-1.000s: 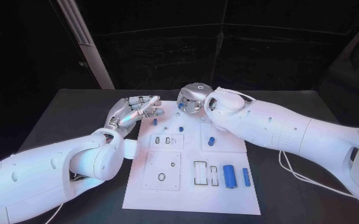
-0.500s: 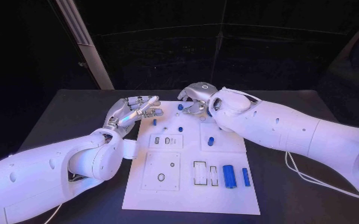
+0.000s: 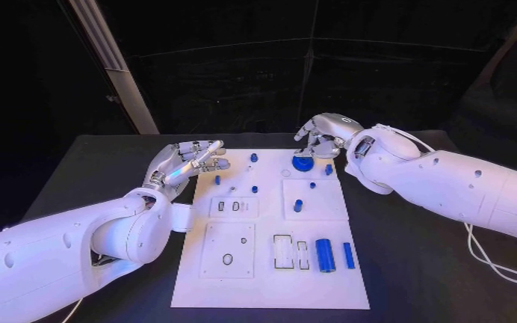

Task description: Assemble the parts on the task board

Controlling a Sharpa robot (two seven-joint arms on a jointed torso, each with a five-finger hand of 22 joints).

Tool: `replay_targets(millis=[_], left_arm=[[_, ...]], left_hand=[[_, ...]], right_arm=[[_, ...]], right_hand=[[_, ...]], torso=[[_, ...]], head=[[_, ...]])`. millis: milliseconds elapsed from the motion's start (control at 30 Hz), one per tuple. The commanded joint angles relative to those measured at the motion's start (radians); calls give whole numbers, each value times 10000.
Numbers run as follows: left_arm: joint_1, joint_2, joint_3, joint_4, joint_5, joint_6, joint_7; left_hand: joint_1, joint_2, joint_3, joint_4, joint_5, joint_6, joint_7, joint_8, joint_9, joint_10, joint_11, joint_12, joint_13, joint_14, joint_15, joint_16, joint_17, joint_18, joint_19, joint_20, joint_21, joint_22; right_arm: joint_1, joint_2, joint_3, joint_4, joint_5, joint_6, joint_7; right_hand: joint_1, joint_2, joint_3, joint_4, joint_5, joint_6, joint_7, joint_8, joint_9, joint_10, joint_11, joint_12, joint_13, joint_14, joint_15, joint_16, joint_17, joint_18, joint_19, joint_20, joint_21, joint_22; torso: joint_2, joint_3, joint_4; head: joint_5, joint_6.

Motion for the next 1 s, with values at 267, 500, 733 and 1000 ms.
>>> replay_targets(millis=[267, 500, 733, 1000], left_arm=[[20, 19, 5, -19, -51, 229, -65], [19, 73, 5, -67, -51, 256, -79], [17, 141, 4, -131, -51, 286, -91], [16, 159, 2, -168, -51, 293, -101]], left_hand=[[63, 72, 8, -60, -55, -18, 40, -51, -13, 4, 62, -57, -10, -70, 10, -72, 0, 135, -49, 41, -61, -17], [64, 77, 9, -63, -54, -16, 38, -52, -12, 5, 62, -59, -9, -75, 11, -80, -1, 135, -52, 43, -65, -21], [71, 87, 13, -72, -51, -13, 35, -54, -11, 8, 61, -61, -8, -85, 15, -94, -2, 134, -57, 45, -73, -27], [80, 100, 18, -83, -50, -9, 32, -57, -9, 11, 60, -64, -7, -92, 16, -107, -3, 134, -61, 48, -81, -33]], right_arm=[[16, -444, 25, 200, 381, 1715, -1343], [14, -148, 24, -28, -189, 2016, -1618], [10, 276, 21, -340, -557, 1948, -1660], [8, 421, 20, -414, -806, 1714, -1634]], right_hand=[[941, 91, -2189, 1848, 375, -487, 45, 316, 23, -399, 33, 5243, 5874, 294, -5, 2053, 2870, -388, 547, 16, 1339, 1988], [1415, 159, -2607, 2235, 385, -657, 105, 442, 13, -309, 81, 6715, 7567, 389, 69, 2555, 3717, -470, 721, 77, 1673, 2537], [1885, 299, -2676, 2180, 400, -734, 122, 515, 11, -269, 93, 7197, 8155, 410, 88, 2721, 4003, -497, 764, 101, 1802, 2735], [2066, 423, -2721, 2132, 421, -715, 118, 591, 18, -86, 92, 7712, 8724, 463, 93, 2920, 4358, -551, 887, 110, 1962, 3042]], torso=[[-13, 35, -107], [8, 36, -82], [3, 23, -79], [-3, 22, -98]], head=[[-22, 75], [-16, 60], [-42, 19], [-10, -17]])
